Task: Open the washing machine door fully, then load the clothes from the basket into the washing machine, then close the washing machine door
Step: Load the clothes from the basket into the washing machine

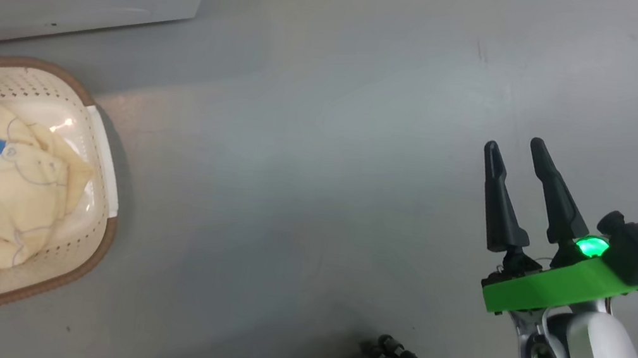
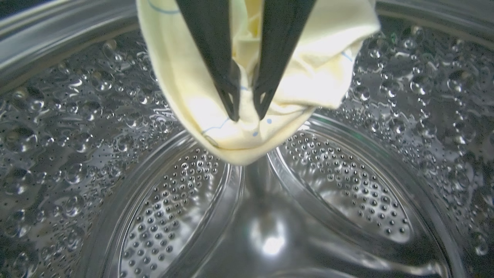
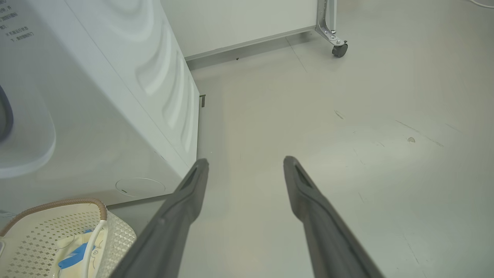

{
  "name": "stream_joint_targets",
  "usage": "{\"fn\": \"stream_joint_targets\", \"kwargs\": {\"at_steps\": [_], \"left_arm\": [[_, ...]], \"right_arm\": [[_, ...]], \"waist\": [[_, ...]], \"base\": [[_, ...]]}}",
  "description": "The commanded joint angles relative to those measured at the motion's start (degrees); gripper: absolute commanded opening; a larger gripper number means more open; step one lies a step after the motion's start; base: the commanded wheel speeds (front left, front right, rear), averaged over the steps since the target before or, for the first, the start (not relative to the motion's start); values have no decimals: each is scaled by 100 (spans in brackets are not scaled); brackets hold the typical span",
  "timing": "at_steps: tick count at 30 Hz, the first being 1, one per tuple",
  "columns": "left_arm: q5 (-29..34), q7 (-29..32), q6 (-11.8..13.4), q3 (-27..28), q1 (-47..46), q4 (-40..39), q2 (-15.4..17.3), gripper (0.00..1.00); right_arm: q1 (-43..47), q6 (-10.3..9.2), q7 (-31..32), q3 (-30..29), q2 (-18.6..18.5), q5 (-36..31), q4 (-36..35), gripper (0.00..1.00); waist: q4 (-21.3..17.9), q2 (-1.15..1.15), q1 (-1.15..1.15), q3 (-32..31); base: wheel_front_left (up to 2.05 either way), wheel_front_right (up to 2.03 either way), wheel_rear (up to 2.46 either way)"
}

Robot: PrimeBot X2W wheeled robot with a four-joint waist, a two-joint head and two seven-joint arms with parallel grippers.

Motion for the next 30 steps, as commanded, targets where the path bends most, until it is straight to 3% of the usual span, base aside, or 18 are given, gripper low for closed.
{"fn": "stream_joint_targets", "kwargs": {"at_steps": [1, 5, 9, 10, 11, 12, 13, 21, 30], "left_arm": [[120, -250, 5, 124, -252, -141, 388, 0], [252, -700, 66, 98, -393, 198, 411, 0], [137, -641, 68, 114, -436, 673, 322, 0], [87, -560, 126, 134, -438, 886, 283, 25], [87, -560, 126, 134, -438, 886, 283, 25], [37, -507, 137, 157, -441, 976, 258, 71], [33, -482, 138, 149, -450, 1047, 267, 100], [-167, -510, 188, 227, -316, 1268, 150, 100], [-328, -1055, 314, 285, 412, 1163, -157, 100]], "right_arm": [[-48, -4, -60, 94, -86, 50, -113, 100], [-103, -4, -63, 100, -86, 96, -131, 100], [-128, -4, -64, 87, -86, 90, -158, 100], [-139, -4, -64, 90, -86, 82, -162, 100], [-139, -4, -64, 90, -86, 82, -162, 100], [-143, -4, -64, 93, -86, 78, -165, 100], [-147, -4, -65, 93, -86, 73, -169, 100], [-149, -4, -65, -25, -86, 6, -165, 100], [-160, -4, -65, -192, -86, -217, -188, 100]], "waist": [[-39, 0, 0, 50], [-66, 0, 0, 102], [-54, 0, 0, 129], [-49, 0, 0, 130], [-49, 0, 0, 130], [-46, 0, 0, 131], [-46, 0, 0, 133], [51, 0, 0, 86], [369, 0, 0, -225]], "base": [[0, 0, 0], [0, 0, 0], [0, 0, 0], [0, 0, 0], [0, 0, 0], [0, 0, 0], [0, 0, 0], [0, 0, 0], [0, 0, 0]]}}
